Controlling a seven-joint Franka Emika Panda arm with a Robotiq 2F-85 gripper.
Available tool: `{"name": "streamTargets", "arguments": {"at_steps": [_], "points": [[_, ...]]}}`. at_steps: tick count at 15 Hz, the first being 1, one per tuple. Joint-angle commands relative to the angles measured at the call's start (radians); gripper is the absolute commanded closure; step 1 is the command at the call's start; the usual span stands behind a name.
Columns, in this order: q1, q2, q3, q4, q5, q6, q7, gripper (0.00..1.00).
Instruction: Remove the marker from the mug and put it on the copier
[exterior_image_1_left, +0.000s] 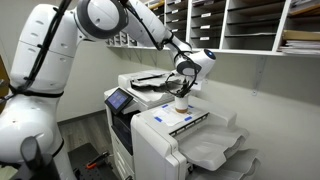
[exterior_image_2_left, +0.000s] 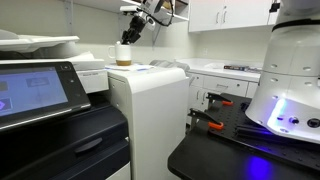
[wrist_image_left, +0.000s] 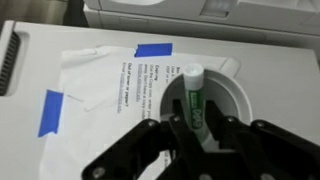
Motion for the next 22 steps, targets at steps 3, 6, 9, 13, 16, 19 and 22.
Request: {"name": "streamTargets", "arguments": {"at_steps": [3, 6, 9, 13, 16, 19, 22], "points": [[0.007, 0.034, -0.002, 0.04, 0.012, -0.024, -0.028, 0.51], [0.009, 0.057, 0.002, 0.068, 0.012, -0.023, -0.038, 0.67], [0.004, 0.079, 0.003, 0.094, 0.018, -0.031, -0.046, 0.92], [-0.003, 0.08, -0.003, 0.106, 0.011, -0.055, -0.032, 0.95], [-0.011, 0.06, -0.002, 0.107, 0.018, -0.083, -0.038, 0.95], [-0.013, 0.034, -0.002, 0.112, 0.018, -0.118, -0.035, 0.95], [-0.004, -0.009, -0.006, 0.097, 0.015, -0.103, -0.039, 0.95]]}}
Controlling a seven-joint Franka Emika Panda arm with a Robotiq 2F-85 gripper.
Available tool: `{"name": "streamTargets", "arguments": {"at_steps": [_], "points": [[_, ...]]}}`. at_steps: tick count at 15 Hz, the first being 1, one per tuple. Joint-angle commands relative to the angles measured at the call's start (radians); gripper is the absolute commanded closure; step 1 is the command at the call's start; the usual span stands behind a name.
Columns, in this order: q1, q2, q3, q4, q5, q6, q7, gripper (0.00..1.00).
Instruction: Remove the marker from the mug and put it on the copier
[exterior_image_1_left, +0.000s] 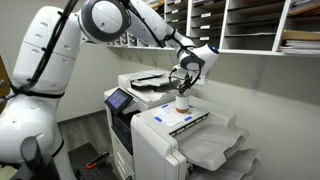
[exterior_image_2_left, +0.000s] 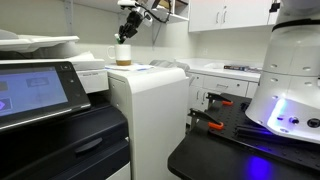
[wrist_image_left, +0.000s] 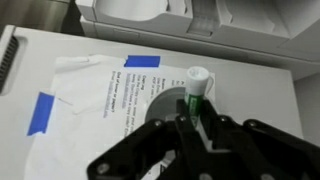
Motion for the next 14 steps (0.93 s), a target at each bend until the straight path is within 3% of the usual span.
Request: {"name": "streamTargets", "arguments": {"at_steps": [1, 5, 8, 11, 14], "points": [[0.009, -0.057, -0.008, -0.024, 0.004, -0.017, -0.007, 0.95], [0.072, -0.161, -0.014, -0.09, -0.086, 0.061, 0.015, 0.95], [0.149, -0.266, -0.007, -0.207, -0.264, 0.148, 0.073, 0.95], [0.228, -0.344, 0.008, -0.358, -0.481, 0.252, 0.264, 0.95], [0.258, -0.357, 0.035, -0.46, -0.605, 0.242, 0.493, 0.95]]}}
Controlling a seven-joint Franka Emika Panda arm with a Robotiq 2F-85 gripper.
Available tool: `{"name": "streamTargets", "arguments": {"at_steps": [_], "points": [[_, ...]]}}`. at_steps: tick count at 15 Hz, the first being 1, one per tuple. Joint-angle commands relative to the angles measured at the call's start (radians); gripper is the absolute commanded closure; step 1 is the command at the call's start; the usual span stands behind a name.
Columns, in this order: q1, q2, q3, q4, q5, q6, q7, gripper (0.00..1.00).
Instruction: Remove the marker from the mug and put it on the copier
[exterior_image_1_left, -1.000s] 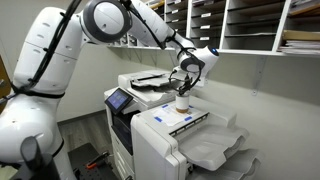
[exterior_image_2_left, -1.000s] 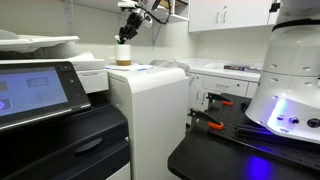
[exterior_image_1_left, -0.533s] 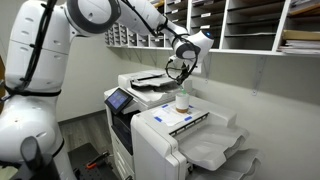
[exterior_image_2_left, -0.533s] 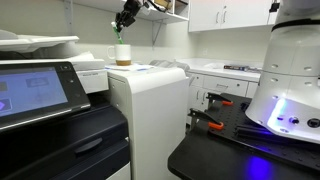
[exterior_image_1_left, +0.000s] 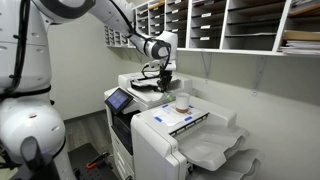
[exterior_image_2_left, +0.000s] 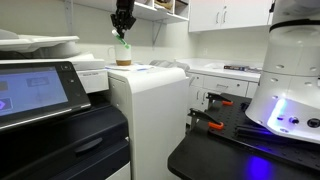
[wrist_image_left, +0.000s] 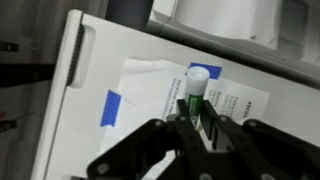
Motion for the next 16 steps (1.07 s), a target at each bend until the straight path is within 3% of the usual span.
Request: {"name": "streamTargets", "arguments": {"at_steps": [1, 4, 9, 10, 11, 12, 16], "points": [[0.018, -0.038, 0.023, -0.134, -0.086, 0.066, 0.221, 0.95], [0.028, -0.022, 0.042, -0.236, -0.094, 0.215, 0.347, 0.95], [0.036, -0.007, 0.051, -0.289, -0.117, 0.27, 0.475, 0.95], [0.037, -0.01, 0.053, -0.29, -0.122, 0.263, 0.492, 0.9], [0.037, -0.014, 0.055, -0.289, -0.12, 0.259, 0.504, 0.56], [0.036, -0.021, 0.058, -0.292, -0.116, 0.271, 0.51, 0.55], [0.028, -0.06, 0.058, -0.3, -0.121, 0.317, 0.54, 0.26]]}}
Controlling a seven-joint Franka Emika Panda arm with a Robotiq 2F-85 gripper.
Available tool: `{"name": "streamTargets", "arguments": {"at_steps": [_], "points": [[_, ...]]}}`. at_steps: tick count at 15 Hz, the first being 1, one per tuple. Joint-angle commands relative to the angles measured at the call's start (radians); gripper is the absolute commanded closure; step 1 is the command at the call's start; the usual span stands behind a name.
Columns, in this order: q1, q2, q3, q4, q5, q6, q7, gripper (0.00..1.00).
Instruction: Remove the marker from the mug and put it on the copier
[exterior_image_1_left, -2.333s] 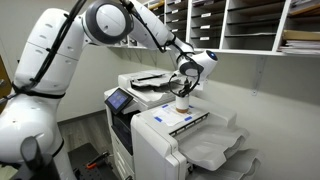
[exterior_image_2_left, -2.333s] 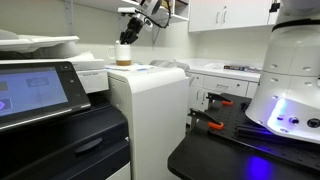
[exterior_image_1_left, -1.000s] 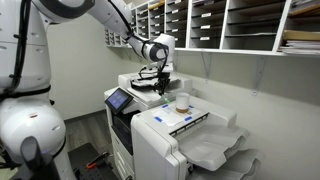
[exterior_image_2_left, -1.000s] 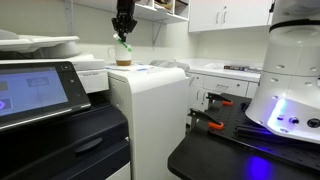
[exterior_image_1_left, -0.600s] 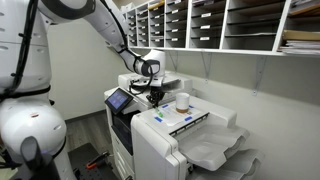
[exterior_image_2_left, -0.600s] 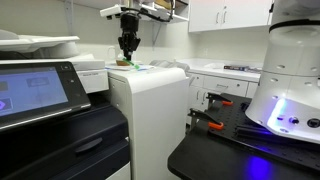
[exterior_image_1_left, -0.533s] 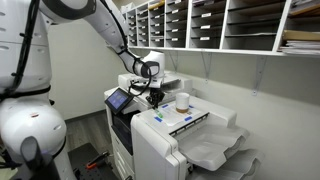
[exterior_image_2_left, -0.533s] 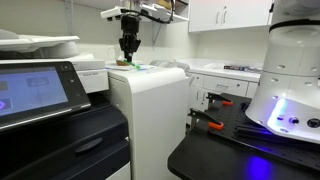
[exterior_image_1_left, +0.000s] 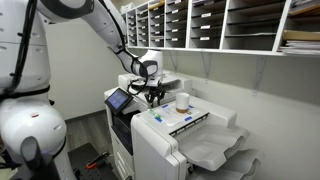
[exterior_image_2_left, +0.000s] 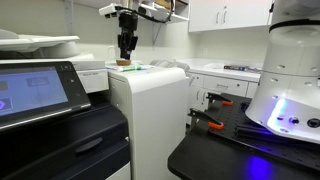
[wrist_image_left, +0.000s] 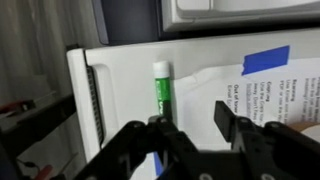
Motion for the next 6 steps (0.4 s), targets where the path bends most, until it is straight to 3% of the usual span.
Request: {"name": "streamTargets", "arguments": {"at_steps": [1, 3, 6], "points": [[-0.011, -0.066, 0.003, -0.034, -0.019, 0.02, 0.025, 0.19], [-0.023, -0.117, 0.01, -0.053, 0.004, 0.006, -0.016, 0.04], [-0.038, -0.214, 0.016, -0.1, 0.027, -0.031, -0.073, 0.0]]}}
